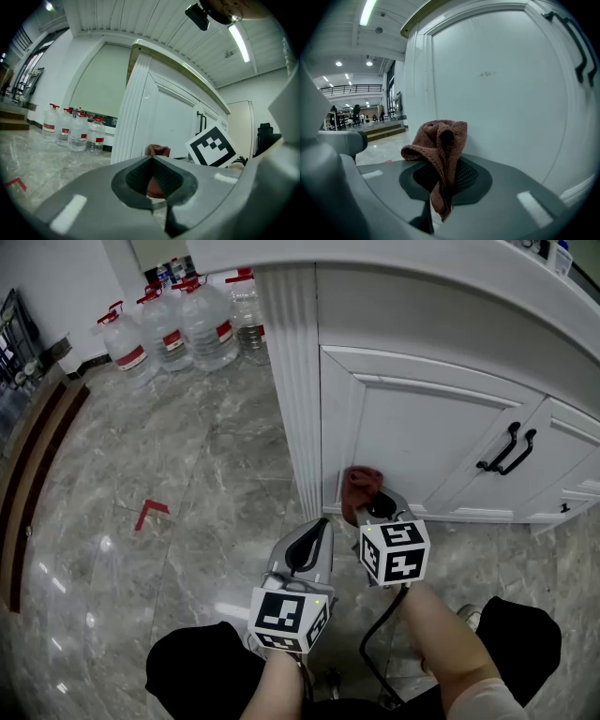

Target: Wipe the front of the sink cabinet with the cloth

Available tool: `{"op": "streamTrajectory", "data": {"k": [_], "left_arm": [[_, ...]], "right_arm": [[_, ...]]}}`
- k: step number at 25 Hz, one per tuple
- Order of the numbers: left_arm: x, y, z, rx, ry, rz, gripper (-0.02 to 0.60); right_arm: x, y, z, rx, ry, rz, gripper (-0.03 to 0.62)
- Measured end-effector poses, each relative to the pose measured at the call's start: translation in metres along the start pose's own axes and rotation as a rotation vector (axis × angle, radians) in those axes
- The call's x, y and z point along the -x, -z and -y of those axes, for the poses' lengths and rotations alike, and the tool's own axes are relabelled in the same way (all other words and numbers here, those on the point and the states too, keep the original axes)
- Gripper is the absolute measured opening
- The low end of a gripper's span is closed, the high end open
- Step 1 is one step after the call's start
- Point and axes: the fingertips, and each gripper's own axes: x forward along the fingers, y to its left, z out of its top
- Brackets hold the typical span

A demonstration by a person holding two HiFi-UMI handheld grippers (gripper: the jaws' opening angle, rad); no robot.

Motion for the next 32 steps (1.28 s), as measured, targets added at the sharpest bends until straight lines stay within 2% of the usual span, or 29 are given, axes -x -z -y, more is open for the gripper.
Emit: {"op": "streamTrajectory", "data": {"k": [6,16,19,22,26,32], "left_arm": [[-0.014,-0.002,0.026,-0.02,0.043,-0.003,0.001],[-0.033,-0.001,0.057,-0.03,0.062,-0.002,0.001],[-0.036,-0.006,0.066,-0.018,0.057,0.019,0.001],[-0.04,-0.007,0.083,-0.028,0.082,0.022,0.001],[-0.041,-0.002,0.098,-0.05,0.1,0.005,0.001],[-0.039,0.007,0.088,-0.041,0.076,-0.014,0.001]], "right_arm": [[0.023,0.0,0.039,-0.009,0.056,0.002,0.078],[0.067,0.0,0.105,-0.028,0.144,0.004,0.078],[0.082,-0.002,0.125,-0.034,0.188,0.008,0.078],[0.098,-0.004,0.145,-0.049,0.231,0.021,0.078],[0.116,-0.002,0.161,-0.029,0.278,0.019,0.078],[0.12,0.003,0.168,-0.051,0.311,0.024,0.078]]}}
